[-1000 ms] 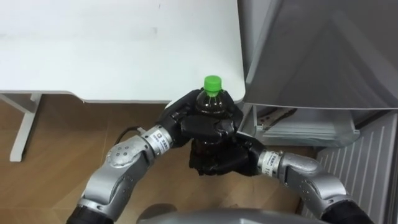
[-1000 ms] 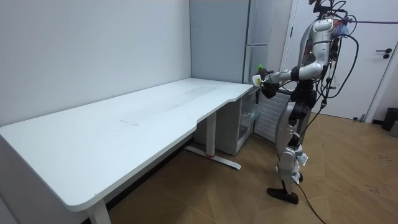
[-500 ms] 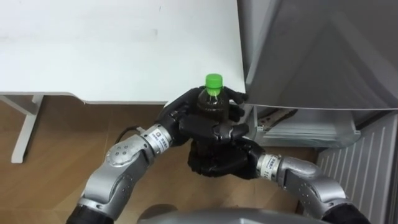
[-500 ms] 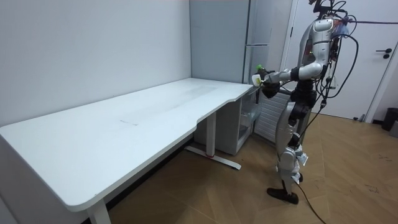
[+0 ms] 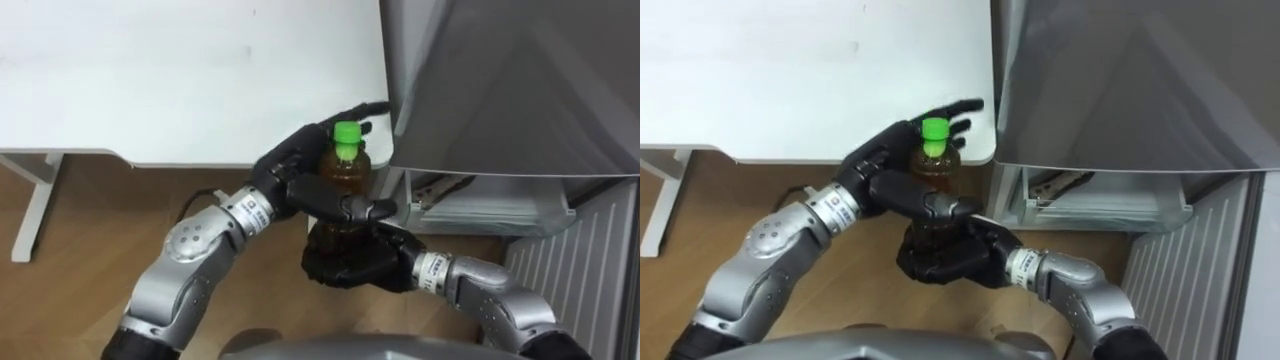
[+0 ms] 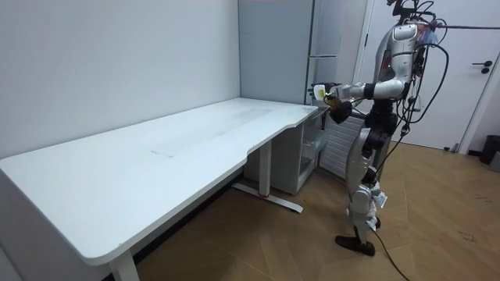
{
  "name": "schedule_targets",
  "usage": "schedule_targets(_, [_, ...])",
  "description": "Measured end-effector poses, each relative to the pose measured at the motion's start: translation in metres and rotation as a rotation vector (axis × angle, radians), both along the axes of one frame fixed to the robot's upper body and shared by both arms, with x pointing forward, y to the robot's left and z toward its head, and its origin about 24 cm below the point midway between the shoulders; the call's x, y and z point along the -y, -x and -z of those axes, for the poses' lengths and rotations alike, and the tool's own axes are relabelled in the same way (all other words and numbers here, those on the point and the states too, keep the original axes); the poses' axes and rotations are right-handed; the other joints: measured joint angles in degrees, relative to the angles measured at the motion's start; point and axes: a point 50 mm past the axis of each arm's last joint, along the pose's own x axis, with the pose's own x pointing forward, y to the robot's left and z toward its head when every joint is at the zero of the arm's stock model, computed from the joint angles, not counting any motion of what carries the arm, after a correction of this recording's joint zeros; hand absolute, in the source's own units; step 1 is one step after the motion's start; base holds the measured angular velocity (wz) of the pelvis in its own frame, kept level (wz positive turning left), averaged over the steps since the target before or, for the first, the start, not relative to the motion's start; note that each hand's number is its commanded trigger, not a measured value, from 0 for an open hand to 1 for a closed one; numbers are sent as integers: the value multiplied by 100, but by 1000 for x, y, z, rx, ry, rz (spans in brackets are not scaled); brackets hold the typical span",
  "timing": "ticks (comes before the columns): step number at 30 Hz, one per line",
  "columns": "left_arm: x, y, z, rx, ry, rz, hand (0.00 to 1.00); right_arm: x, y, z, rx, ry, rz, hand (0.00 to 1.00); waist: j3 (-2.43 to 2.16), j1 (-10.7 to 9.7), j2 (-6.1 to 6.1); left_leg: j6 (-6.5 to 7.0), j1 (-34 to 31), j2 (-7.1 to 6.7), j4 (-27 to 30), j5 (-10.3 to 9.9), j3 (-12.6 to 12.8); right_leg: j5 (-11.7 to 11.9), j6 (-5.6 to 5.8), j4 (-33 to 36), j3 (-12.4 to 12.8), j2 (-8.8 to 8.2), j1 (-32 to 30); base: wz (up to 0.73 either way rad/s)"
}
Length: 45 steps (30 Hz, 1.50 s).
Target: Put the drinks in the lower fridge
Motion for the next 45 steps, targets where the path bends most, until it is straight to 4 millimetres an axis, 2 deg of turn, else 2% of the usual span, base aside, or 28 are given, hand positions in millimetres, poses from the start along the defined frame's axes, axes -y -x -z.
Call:
schedule_targets(5, [-11, -6, -40, 195, 41, -117, 0, 5, 14, 7, -45, 8, 21, 100, 0, 98, 0, 0, 27, -3, -19, 0, -9, 0, 0, -6, -22, -4, 28, 0])
schedule_targets(11, [-36, -15, -67, 313, 48, -309, 0, 25, 11, 7, -30, 64, 80, 100, 20, 154, 25, -1, 104, -2, -37, 0, -38, 0, 0, -19, -27, 8, 104, 1])
schedule_targets(15, [-52, -11, -89, 430, 70, -435, 0, 39, 21, 11, -58, 95, 110, 100, 17, 406, 78, -2, 242, 2, -155, 0, 5, 0, 1, -27, 45, 16, 168, -7])
schedule_targets(21, [-80, -9, -122, 633, 8, -666, 0, 47, 27, 15, -55, 179, 93, 100, 10, 598, 187, -3, 287, 6, -153, -1, 10, -1, 1, -32, 23, 18, 203, 1])
schedule_targets(25, [-92, -6, -128, 677, -6, -759, 0, 48, 26, 14, -49, 183, 105, 100, 6, 714, 202, -3, 313, 2, -155, -1, -5, -1, 1, -51, 29, 14, 241, 0])
schedule_targets(29, [-118, 0, -130, 694, -37, -938, 0, 51, 26, 15, -42, 187, 142, 100, 28, 764, 231, -3, 372, -7, -174, -1, -20, -1, 1, -135, 36, 21, 336, 0])
schedule_targets(34, [-141, 1, -120, 634, -35, -1119, 0, 60, 39, 19, -79, 216, 188, 100, 18, 873, 241, -5, 415, -15, -225, 1, -24, 0, 0, -197, 1, 23, 390, 1])
schedule_targets(37, [-158, 0, -97, 522, -67, -1231, 0, 64, 47, 22, -103, 237, 211, 100, -2, 919, 240, -14, 435, -17, -228, 7, -23, 2, -2, -200, -30, 21, 386, 0])
schedule_targets(39, [-173, 4, -70, 388, -113, -1318, 0, 66, 48, 23, -107, 252, 220, 100, -17, 943, 239, -17, 533, -14, -282, 8, 5, 0, 0, -206, -15, 22, 429, -7])
schedule_targets(43, [-187, 11, -31, 186, -112, -1405, 0, 68, 47, 23, -109, 257, 249, 100, -50, 1013, 176, -16, 541, -9, -293, 8, 18, 0, 0, -202, 13, 19, 418, -5])
schedule_targets(44, [-192, 13, -16, 105, -113, -1428, 0, 68, 47, 23, -110, 261, 257, 100, -58, 1033, 170, -16, 559, -13, -318, 8, 17, 0, 0, -202, 15, 17, 428, 0])
schedule_targets(45, [-195, 17, 1, 15, -121, -1451, 0, 67, 47, 24, -114, 260, 264, 100, -46, 1037, 188, -16, 571, -13, -325, 8, 14, 0, 0, -204, 15, 20, 439, 0])
